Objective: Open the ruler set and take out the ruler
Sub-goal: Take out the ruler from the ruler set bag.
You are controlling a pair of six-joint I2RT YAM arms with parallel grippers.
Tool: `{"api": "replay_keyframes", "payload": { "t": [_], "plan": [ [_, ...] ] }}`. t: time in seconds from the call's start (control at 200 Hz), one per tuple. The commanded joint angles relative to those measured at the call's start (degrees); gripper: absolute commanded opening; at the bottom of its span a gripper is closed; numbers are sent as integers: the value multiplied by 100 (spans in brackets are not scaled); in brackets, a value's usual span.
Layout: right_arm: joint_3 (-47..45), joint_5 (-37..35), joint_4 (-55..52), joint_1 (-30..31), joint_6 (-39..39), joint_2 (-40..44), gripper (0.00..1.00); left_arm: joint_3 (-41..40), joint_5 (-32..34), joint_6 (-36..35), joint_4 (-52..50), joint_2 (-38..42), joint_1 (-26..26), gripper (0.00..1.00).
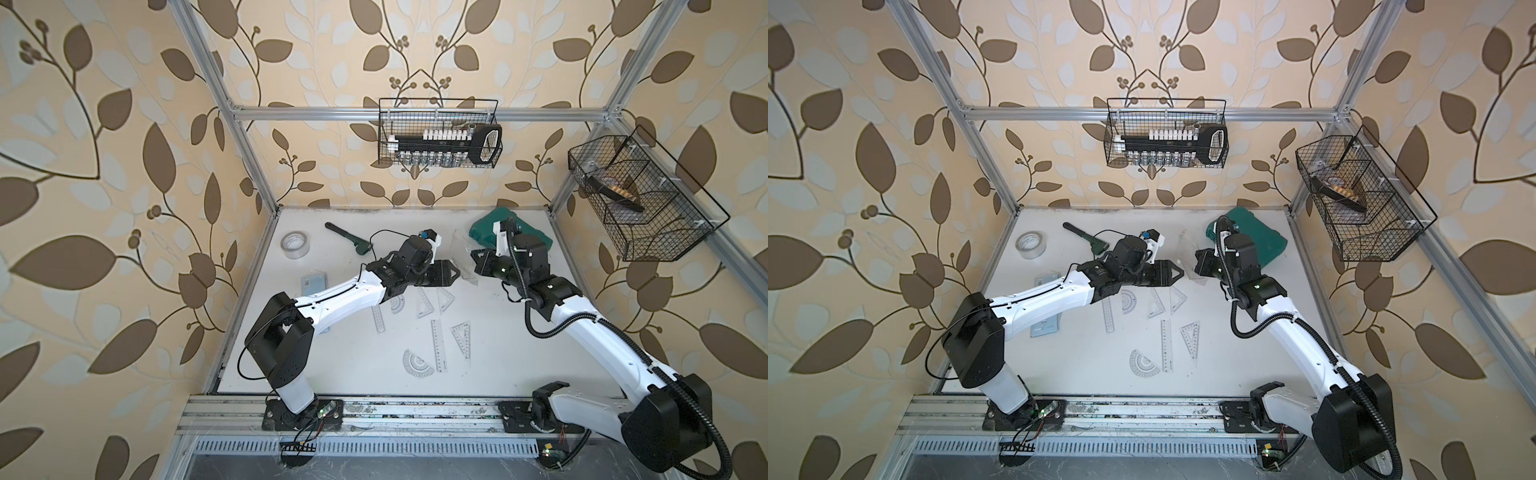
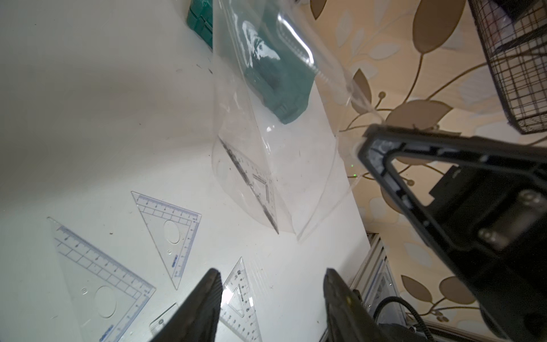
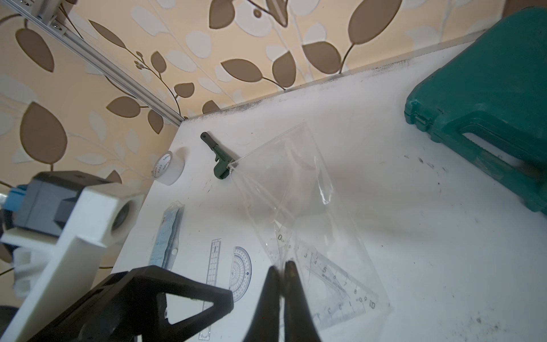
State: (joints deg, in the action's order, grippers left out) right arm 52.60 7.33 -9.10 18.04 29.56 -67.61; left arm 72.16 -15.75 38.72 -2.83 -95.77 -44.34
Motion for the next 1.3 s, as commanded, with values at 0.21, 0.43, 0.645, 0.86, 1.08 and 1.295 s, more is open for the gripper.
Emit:
{"api": "replay_keyframes", "payload": {
  "t": [0.21, 0.43, 0.645, 0.86, 1.08, 1.295],
  "plan": [
    [-64, 58, 137, 48, 54, -32, 0, 579, 35, 299, 433, -386, -101, 39],
    [-54, 63, 139, 46, 71, -6, 0, 732, 17, 318, 308, -630, -135, 36],
    [-42, 80, 145, 54, 84, 29, 0, 753, 218, 303, 270, -775, -163, 36],
    [-47, 93, 135, 67, 83, 53, 0, 886, 382, 324, 248, -972, -181, 36],
    [-56, 138, 137, 71, 91, 95, 0, 1098, 595, 300, 178, -1219, -189, 33],
    [-79, 107, 101, 75, 47, 100, 0, 1205, 663, 320, 229, -1339, -190, 20]
  ]
}}
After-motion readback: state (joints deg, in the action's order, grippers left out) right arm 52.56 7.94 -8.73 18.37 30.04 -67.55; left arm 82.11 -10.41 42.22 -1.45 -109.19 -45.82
